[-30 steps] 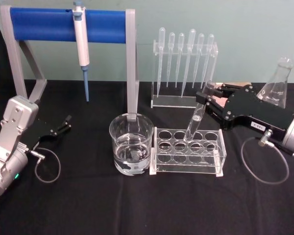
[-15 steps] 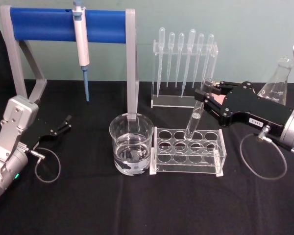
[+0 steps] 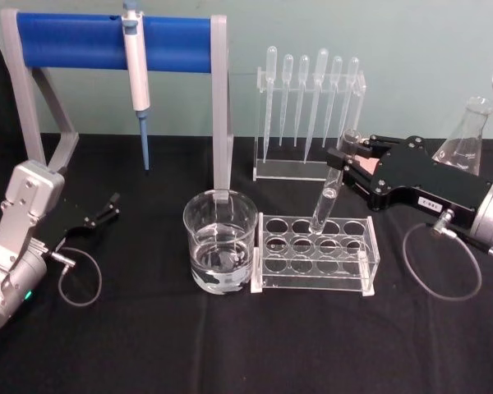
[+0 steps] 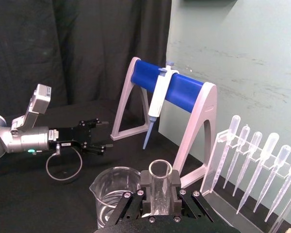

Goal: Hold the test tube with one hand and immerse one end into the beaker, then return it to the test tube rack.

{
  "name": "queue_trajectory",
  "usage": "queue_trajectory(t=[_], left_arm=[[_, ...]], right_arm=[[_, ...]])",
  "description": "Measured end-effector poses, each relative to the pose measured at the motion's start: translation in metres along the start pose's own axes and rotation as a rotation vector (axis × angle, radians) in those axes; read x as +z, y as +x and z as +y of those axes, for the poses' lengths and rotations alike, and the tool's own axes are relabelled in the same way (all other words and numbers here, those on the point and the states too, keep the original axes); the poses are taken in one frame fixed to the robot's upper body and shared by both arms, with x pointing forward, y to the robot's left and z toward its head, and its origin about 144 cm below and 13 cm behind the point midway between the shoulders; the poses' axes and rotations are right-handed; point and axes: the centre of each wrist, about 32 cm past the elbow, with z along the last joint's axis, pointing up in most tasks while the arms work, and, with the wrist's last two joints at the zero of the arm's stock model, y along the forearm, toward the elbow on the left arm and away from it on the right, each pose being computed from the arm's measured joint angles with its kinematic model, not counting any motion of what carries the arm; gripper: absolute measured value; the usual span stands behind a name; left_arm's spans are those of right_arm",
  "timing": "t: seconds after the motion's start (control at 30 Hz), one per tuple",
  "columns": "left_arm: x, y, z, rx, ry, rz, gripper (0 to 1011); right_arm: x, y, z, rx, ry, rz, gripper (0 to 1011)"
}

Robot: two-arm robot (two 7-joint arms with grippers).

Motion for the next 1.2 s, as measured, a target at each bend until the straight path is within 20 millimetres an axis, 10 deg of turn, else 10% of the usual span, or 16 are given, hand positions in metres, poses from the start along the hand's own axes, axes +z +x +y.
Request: queue_trajectory(t=[1.2], left_arm=[[0.0000,0.0000,0.0000,0.000,0.000,0.000,1000]], right_arm=[[0.0001,0.0002,-0.0001,-0.001,0.000,0.001,224]])
